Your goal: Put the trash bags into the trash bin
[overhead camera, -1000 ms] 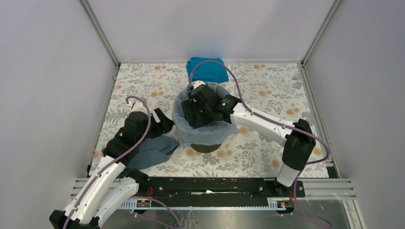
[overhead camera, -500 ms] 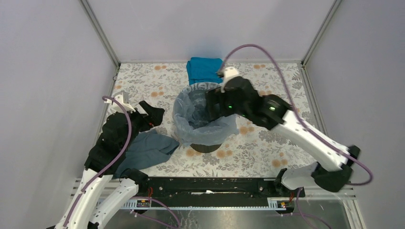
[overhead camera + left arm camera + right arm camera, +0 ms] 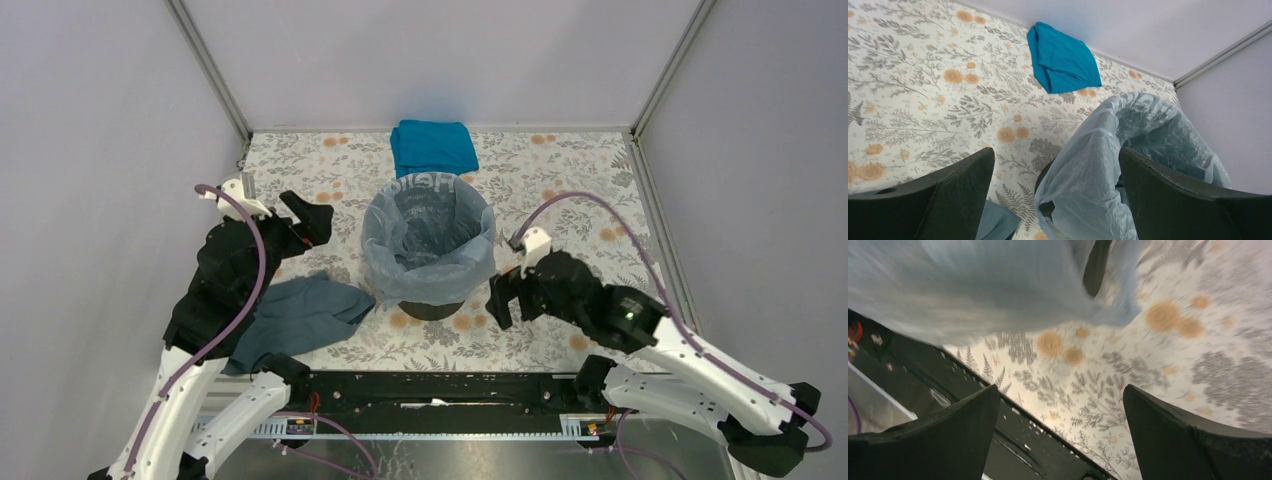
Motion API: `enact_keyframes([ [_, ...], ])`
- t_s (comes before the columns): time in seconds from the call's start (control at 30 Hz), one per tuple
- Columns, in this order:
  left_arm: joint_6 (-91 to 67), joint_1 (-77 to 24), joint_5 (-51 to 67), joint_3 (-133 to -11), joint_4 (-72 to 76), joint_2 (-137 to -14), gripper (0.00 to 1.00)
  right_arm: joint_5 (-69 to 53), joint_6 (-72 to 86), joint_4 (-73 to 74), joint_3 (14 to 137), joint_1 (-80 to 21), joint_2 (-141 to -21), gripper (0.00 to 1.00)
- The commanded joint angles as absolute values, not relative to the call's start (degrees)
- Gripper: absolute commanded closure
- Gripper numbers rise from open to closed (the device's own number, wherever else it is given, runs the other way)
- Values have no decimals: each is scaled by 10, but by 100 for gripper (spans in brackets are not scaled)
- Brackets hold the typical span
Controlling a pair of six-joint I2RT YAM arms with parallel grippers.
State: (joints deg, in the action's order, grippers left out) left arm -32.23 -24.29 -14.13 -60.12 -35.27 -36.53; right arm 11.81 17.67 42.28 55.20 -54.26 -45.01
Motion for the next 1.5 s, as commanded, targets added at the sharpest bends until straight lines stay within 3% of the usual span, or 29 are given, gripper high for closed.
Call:
enact_keyframes([
  [0.0,-291,-243,-175,-646,-343,-383,1,12,143,209,415,-546,-411,0],
  [0.13,-288,-243,-179,-665,-353,-386,1,72,158,45,349,-546,-422,0],
  [0.33,-276,-243,-202,-665,-368,-361,1,60,104,-374,130,-545,-428,0],
  [0.6,-264,-243,-211,-659,-367,-339,1,12,26,-564,154,-546,-659,2],
  [0.83,-272,-243,-196,-648,-366,-314,1,-20,15,-687,260,-546,-876,2],
  [0.97,-259,-243,-206,-666,-384,-303,1,29,32,-718,352,-545,-986,0],
  [1.47,-235,-244,-225,-701,-411,-288,1,35,87,-548,816,-532,-1306,0],
])
